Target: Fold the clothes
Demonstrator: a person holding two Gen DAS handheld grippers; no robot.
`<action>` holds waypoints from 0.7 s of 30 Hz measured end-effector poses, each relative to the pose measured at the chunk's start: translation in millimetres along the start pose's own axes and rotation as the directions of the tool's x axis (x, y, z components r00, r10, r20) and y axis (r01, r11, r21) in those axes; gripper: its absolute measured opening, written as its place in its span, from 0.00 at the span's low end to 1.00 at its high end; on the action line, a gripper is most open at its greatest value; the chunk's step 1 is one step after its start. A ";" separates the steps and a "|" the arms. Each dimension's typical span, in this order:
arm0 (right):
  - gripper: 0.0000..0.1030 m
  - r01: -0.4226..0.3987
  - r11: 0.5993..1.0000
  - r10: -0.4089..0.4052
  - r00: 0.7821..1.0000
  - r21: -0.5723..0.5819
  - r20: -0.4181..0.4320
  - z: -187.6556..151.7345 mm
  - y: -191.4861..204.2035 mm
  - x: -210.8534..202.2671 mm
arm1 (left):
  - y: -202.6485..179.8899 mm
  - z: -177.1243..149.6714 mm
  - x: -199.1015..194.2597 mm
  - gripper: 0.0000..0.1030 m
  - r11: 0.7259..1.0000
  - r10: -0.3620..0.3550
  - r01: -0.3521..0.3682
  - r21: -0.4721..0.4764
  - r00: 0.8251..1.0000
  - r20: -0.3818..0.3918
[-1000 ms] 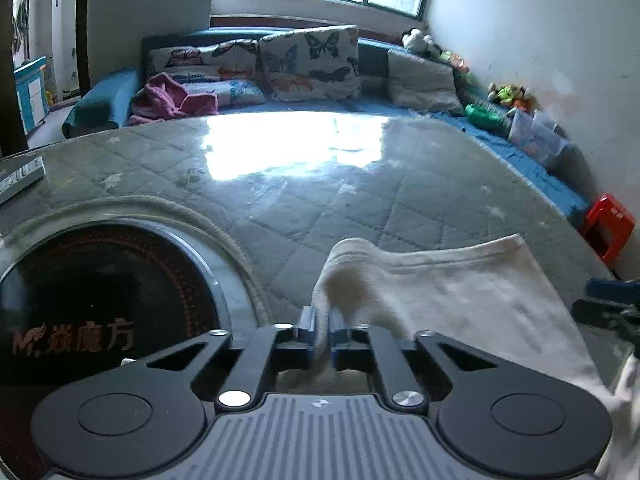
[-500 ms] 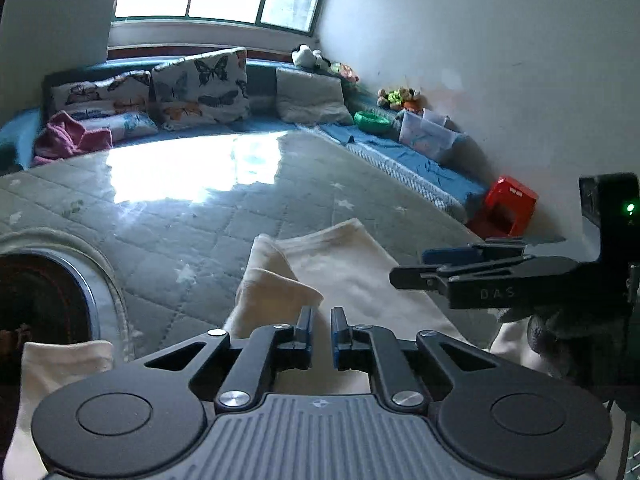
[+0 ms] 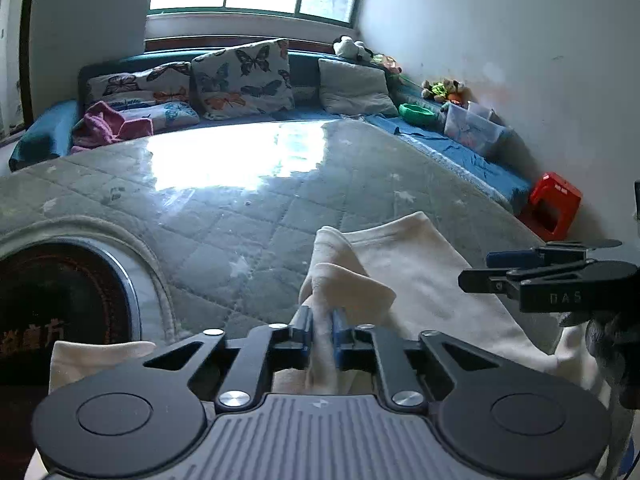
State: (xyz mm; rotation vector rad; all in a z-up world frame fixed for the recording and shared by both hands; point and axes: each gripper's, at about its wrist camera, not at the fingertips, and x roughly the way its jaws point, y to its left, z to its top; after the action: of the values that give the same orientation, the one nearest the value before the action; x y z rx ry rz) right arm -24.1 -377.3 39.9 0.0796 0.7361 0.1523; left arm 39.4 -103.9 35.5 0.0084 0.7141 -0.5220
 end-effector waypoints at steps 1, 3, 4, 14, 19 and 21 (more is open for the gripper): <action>0.58 -0.002 1.000 0.002 1.000 0.002 -0.006 0.6 -1.2 2.4 | 2.9 0.3 -0.7 0.10 1.000 0.012 -0.012 -0.006 1.000 0.012; 0.57 -0.006 1.000 0.006 1.000 0.005 -0.017 2.1 -3.9 7.8 | 12.8 3.0 -3.4 0.09 0.998 0.055 -0.054 -0.029 0.998 0.040; 0.57 -0.005 1.000 0.005 1.000 0.004 -0.022 2.9 -4.8 10.7 | 19.2 5.0 -4.5 0.09 0.996 0.081 -0.079 -0.045 0.995 0.052; 0.35 -0.025 1.000 0.025 0.999 -0.013 -0.030 24.1 -1.4 40.4 | 71.6 17.9 -3.6 0.09 0.965 0.238 -0.228 -0.130 0.969 0.065; 0.13 -0.010 1.000 0.010 1.000 -0.025 -0.022 34.6 3.8 56.0 | 86.2 17.1 -0.5 0.09 0.959 0.255 -0.246 -0.138 0.966 0.048; 0.07 -0.008 0.999 0.007 1.000 -0.034 -0.022 39.8 6.5 62.9 | 90.3 17.3 3.6 0.09 0.957 0.263 -0.255 -0.138 0.964 0.041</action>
State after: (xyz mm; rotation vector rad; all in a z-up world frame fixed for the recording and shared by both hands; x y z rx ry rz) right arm 47.9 -361.2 28.5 0.0483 0.7546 0.1730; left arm 93.9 -29.9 31.3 -0.0356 0.6764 -0.2219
